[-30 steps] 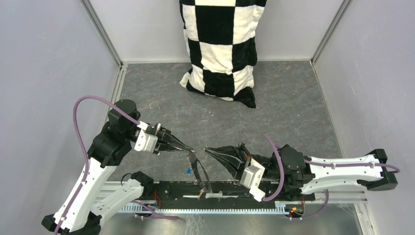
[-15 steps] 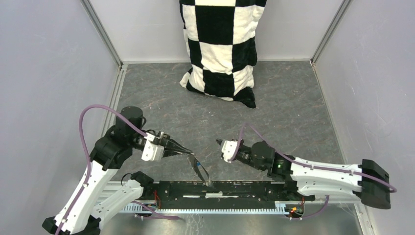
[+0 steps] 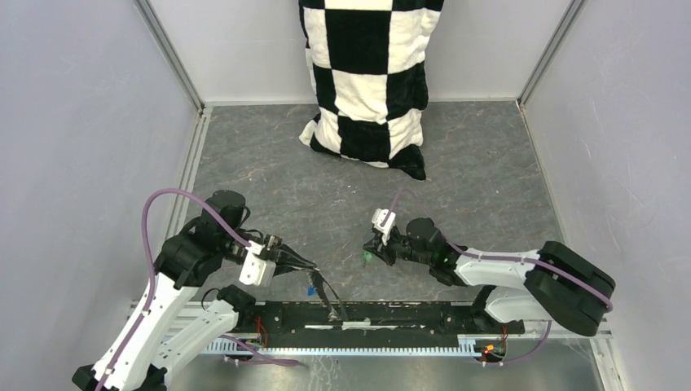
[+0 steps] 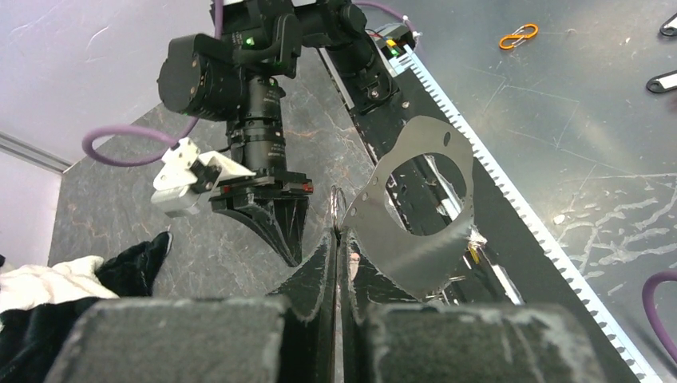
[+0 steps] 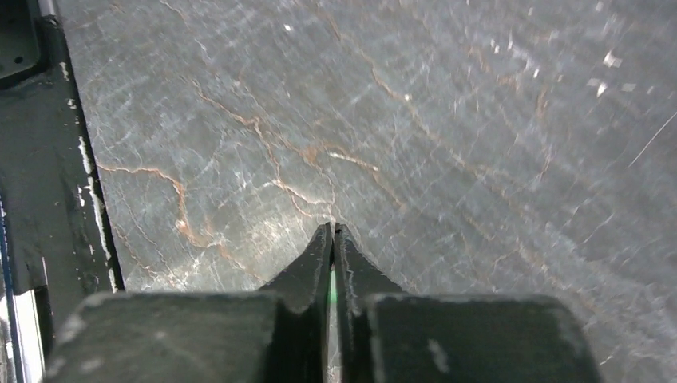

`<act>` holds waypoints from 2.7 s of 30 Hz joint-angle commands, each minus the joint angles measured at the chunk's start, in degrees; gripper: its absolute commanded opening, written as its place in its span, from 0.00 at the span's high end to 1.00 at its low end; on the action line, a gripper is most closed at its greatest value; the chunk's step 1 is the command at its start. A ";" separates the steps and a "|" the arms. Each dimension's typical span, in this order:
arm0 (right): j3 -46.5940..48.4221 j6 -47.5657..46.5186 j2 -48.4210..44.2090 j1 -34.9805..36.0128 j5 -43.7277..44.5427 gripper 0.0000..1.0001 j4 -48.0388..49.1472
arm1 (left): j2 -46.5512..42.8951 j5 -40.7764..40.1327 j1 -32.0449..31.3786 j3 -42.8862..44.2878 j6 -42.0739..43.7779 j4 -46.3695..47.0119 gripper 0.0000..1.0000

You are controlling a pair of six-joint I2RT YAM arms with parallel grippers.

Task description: Put the keys on the keyring

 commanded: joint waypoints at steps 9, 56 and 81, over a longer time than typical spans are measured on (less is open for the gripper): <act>4.55 -2.23 -2.23 -4.52 0.62 0.49 -3.70 | -0.13 2.64 -0.17 -2.52 6.65 -0.24 0.98; 18.91 -1.27 -13.58 13.94 -12.07 0.62 4.72 | 0.10 -0.58 -0.13 -4.28 -21.75 24.64 0.98; 23.98 -3.41 -12.69 14.42 -5.34 1.00 -7.20 | -1.23 -4.50 -0.13 -5.00 -21.06 23.54 0.82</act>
